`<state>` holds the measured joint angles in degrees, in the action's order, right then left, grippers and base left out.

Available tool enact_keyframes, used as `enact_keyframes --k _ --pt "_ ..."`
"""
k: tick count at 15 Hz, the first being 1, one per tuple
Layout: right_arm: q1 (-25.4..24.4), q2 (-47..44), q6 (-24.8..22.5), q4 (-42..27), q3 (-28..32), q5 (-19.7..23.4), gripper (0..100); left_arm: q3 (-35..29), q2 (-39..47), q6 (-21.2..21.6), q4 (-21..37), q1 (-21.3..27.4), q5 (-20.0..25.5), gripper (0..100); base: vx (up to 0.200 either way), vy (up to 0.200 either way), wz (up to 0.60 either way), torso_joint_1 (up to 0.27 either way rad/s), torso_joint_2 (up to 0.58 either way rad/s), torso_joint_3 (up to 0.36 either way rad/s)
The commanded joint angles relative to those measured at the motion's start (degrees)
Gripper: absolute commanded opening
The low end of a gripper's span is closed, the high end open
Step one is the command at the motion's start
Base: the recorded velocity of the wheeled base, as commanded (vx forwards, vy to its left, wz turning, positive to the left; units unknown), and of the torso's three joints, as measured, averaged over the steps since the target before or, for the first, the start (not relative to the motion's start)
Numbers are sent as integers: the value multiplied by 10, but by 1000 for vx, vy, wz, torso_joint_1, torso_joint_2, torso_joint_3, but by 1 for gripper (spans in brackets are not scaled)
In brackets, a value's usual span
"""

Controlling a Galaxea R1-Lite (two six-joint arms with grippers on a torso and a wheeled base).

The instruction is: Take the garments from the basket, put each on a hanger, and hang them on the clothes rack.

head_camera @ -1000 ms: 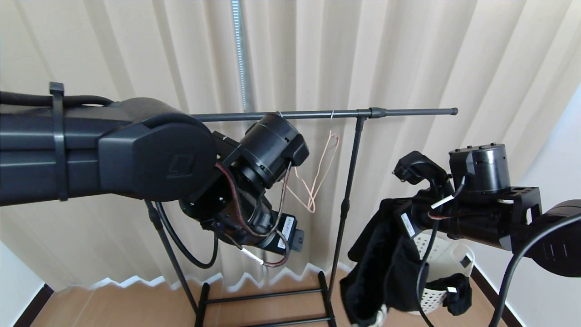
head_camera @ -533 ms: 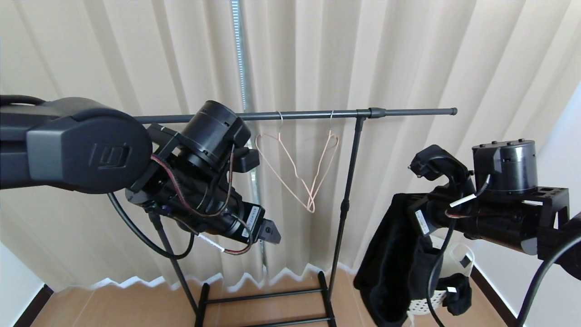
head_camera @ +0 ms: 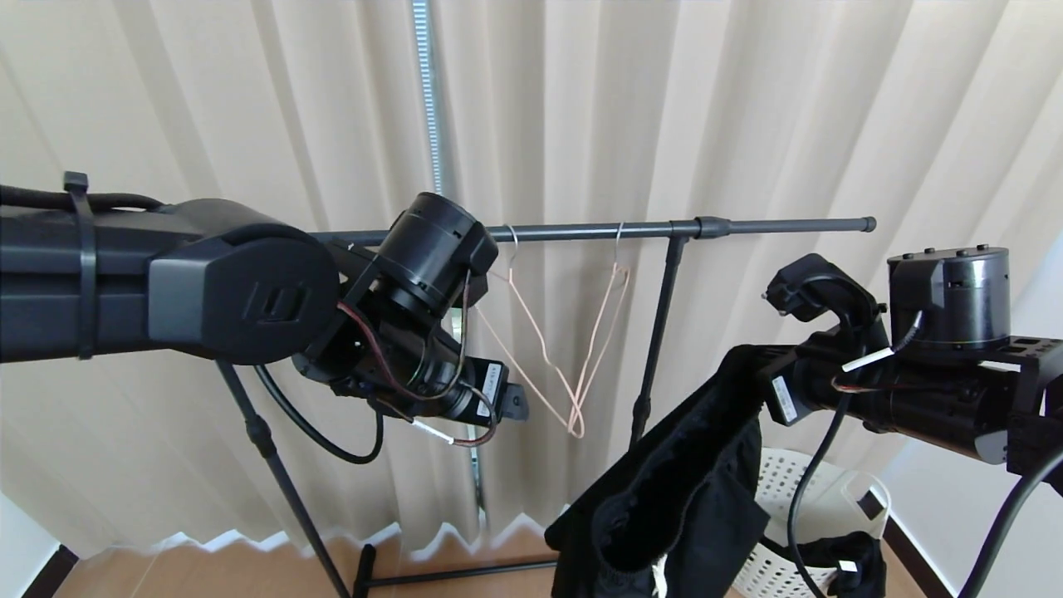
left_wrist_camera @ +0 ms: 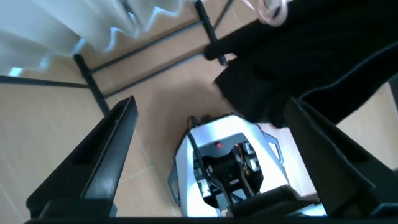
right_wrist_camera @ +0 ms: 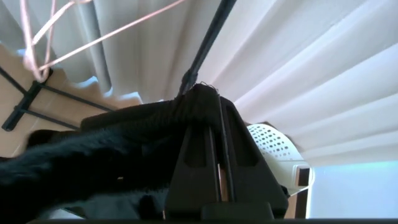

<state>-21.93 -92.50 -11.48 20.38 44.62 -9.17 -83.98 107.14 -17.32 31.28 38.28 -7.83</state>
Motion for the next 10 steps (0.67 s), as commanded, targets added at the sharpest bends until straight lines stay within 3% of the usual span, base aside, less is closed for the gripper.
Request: enact_keyframes --k 1,6,10 --pt "2 1 0 0 0 0 0 -1 9 -5 0 9 -6 100 0 0 0 0 0 0" --pt "2 7 -1 -2 -4 0 0 -5 28 -12 -44 11 -24 100 0 0 0 0 0 0" --pt "2 0 -1 -1 -2 -1 0 -109 118 -66 -51 8 -38 100 0 0 0 0 0 0"
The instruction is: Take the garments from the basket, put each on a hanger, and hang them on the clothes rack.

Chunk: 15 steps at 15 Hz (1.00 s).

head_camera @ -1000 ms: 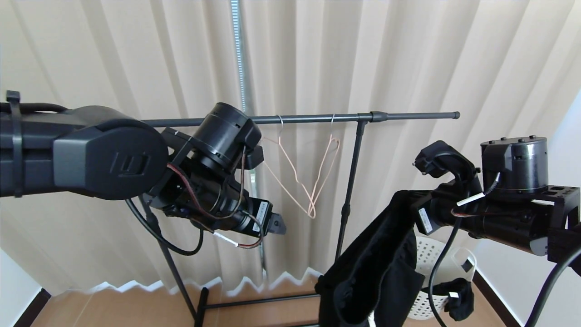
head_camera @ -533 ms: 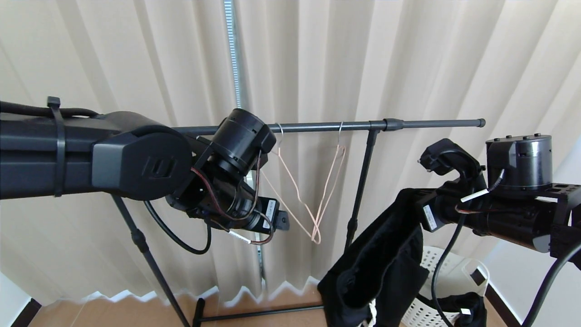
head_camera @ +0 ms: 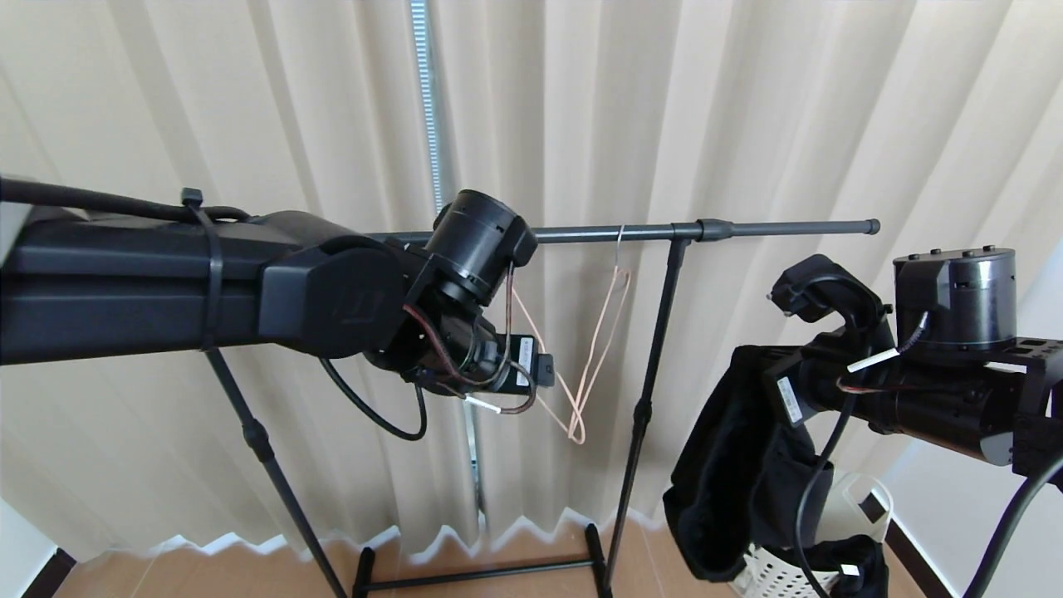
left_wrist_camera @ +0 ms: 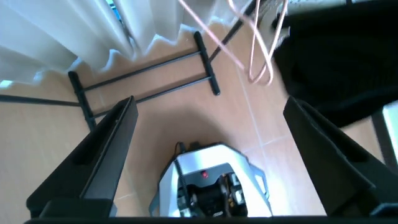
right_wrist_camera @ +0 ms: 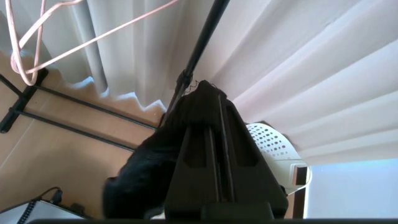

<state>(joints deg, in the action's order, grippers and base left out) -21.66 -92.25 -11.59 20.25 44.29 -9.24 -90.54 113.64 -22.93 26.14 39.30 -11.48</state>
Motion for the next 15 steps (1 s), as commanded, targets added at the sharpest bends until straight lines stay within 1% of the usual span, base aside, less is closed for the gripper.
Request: enact_keyframes --k 1,3,4,5,6,8,11,13,15 --pt "0 -1 -1 1 1 -1 0 -75 71 -12 5 -3 -1 100 0 0 0 0 0 0" --pt "8 -1 -1 1 4 0 0 -143 116 -14 21 -3 -1 100 0 0 0 0 0 0" --pt "8 -1 -2 1 4 0 0 -165 130 -19 26 -3 -1 100 0 0 0 0 0 0" --pt "8 -2 -2 1 4 0 0 -205 162 -22 32 -3 -1 100 0 0 0 0 0 0" --pt "8 -2 -2 1 1 0 0 -235 187 -26 33 -5 -9 100 0 0 0 0 0 0" --pt "8 0 -2 1 0 0 0 -241 224 -25 34 -13 -44 100 0 0 0 0 0 0" --pt "4 -1 -2 1 -2 0 0 -241 234 -26 46 -31 -74 100 0 0 0 0 0 0" --pt "-6 -1 -2 1 -4 0 0 -241 223 -42 86 -35 -89 100 0 0 0 0 0 0" --pt "-13 0 -3 1 -7 -1 0 -241 191 -62 127 -35 -113 100 0 0 0 0 0 0"
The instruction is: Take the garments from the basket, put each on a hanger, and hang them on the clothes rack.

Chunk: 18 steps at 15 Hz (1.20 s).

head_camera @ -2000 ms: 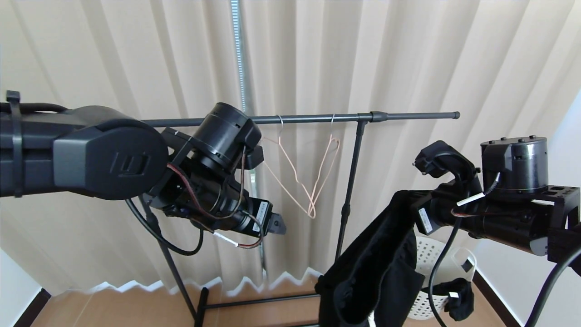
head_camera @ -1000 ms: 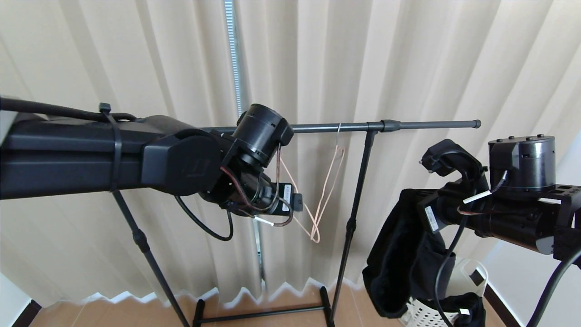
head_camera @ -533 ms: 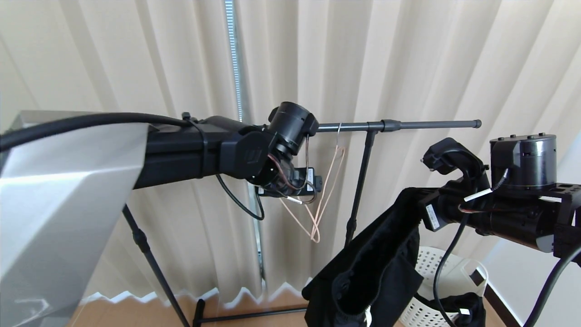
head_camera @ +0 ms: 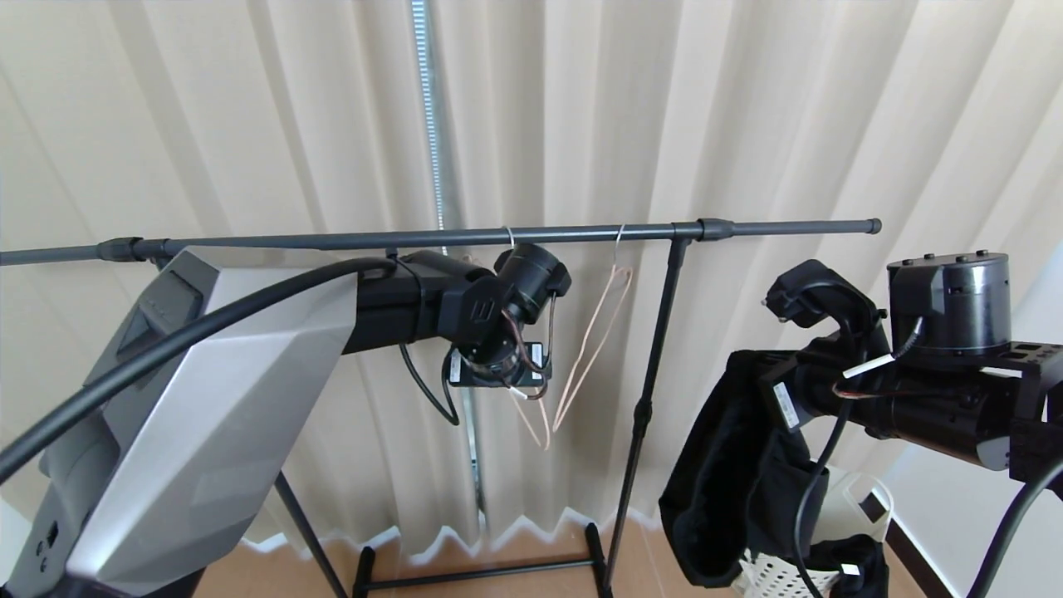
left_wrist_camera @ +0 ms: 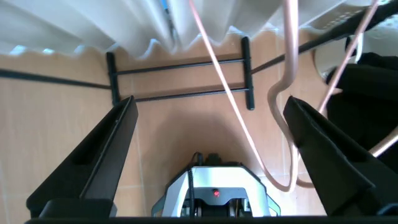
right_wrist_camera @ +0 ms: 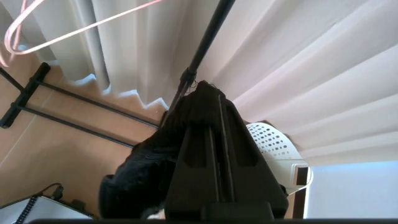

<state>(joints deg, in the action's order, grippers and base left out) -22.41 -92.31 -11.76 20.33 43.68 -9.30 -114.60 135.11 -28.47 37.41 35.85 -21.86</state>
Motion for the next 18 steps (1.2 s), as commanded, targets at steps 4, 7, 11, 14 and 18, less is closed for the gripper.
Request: enact_keyframes --k 4,7,11,14,18 --pt "-13 7 0 1 -6 -1 0 13 -63 -14 36 -1 -17 100 0 0 0 0 0 0" --pt "-17 11 0 1 -8 -1 0 0 -42 -5 34 8 -22 100 0 0 0 0 0 0" --pt "-17 12 0 1 -11 -1 0 0 -9 8 27 18 -63 100 0 0 0 0 0 0" --pt "-17 15 0 1 -12 0 0 0 8 32 -21 23 -63 100 0 0 0 0 0 0" --pt "-17 13 0 1 -11 1 0 0 24 66 -66 22 -62 100 0 0 0 0 0 0"
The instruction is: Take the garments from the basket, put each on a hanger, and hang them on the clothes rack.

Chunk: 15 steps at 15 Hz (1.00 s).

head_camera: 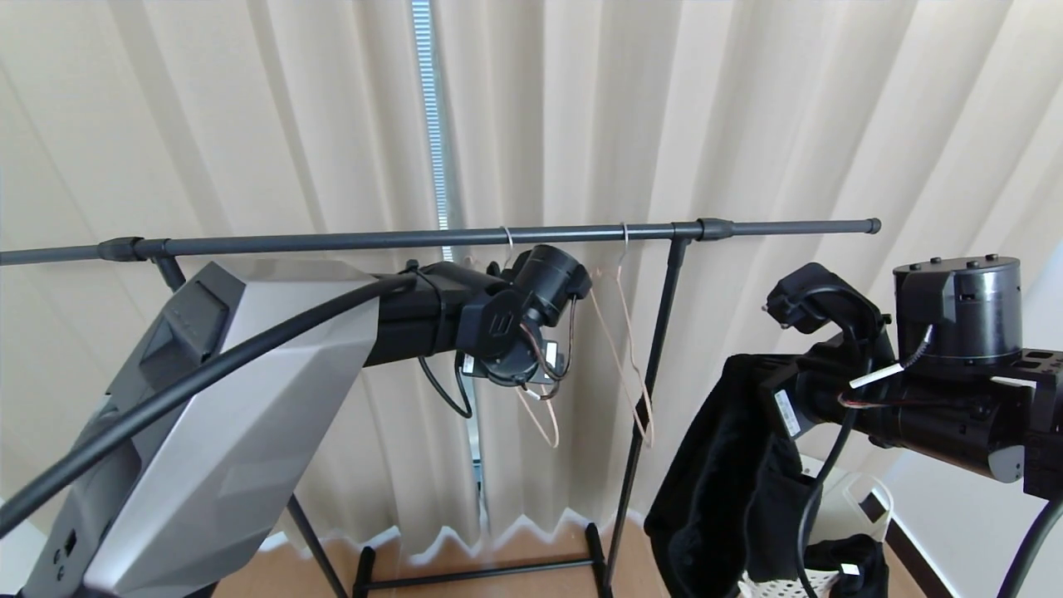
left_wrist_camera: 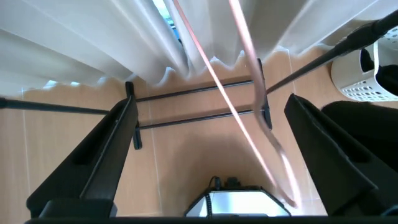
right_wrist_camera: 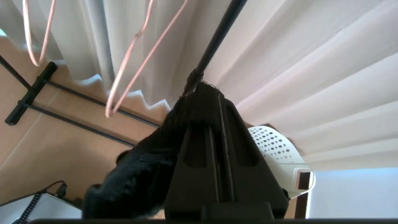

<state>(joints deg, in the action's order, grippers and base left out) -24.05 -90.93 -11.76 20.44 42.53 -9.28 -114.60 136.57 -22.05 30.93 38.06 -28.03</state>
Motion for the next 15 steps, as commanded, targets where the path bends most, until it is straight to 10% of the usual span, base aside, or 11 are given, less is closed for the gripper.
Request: enact_keyframes --k 1,7,8,15 --pt "0 -1 1 0 0 0 0 0 16 2 -11 0 -1 100 0 0 0 0 0 0" --pt "-1 -3 0 0 -2 0 0 0 17 -12 -11 -4 -10 100 0 0 0 0 0 0" --pt "-5 -1 0 0 -5 0 0 0 16 -12 -10 -9 -13 0 0 0 0 0 0 0" --pt "-7 -2 0 0 -7 0 0 29 -44 -12 -2 -12 -12 0 0 0 0 0 0 0"
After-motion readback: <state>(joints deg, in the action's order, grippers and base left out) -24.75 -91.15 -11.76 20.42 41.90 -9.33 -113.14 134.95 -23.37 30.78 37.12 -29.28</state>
